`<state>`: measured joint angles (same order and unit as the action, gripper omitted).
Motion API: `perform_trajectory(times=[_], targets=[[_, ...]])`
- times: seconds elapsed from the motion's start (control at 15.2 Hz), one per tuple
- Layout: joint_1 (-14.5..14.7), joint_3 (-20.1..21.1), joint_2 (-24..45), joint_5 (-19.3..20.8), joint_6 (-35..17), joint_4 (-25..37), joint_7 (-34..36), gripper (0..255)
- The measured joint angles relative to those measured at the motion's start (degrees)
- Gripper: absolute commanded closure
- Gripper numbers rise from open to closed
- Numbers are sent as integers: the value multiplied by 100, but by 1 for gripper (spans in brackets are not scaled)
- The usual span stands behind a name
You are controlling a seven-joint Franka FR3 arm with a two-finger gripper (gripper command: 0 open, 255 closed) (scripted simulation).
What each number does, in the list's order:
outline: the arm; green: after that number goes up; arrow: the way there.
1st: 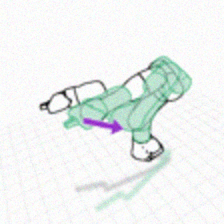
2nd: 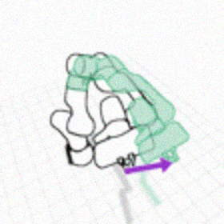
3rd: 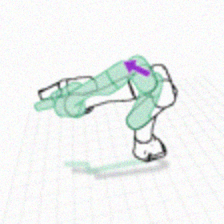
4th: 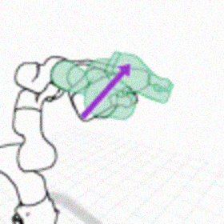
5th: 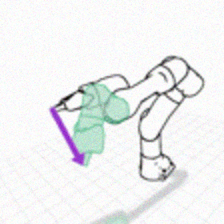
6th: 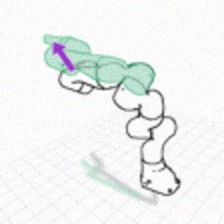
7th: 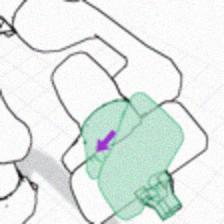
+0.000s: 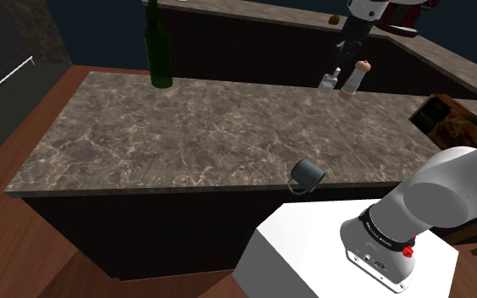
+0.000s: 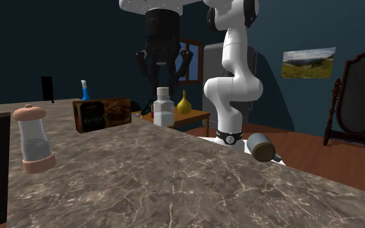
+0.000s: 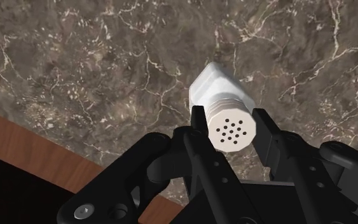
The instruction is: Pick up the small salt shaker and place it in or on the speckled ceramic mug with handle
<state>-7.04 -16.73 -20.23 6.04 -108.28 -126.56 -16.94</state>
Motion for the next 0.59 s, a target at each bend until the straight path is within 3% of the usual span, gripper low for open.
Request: perform_trajectory(times=[0.26, 0.59], targets=[[10, 23, -12, -14, 312, 299, -2, 255], [92, 405, -726, 0, 591, -157, 471, 255]])
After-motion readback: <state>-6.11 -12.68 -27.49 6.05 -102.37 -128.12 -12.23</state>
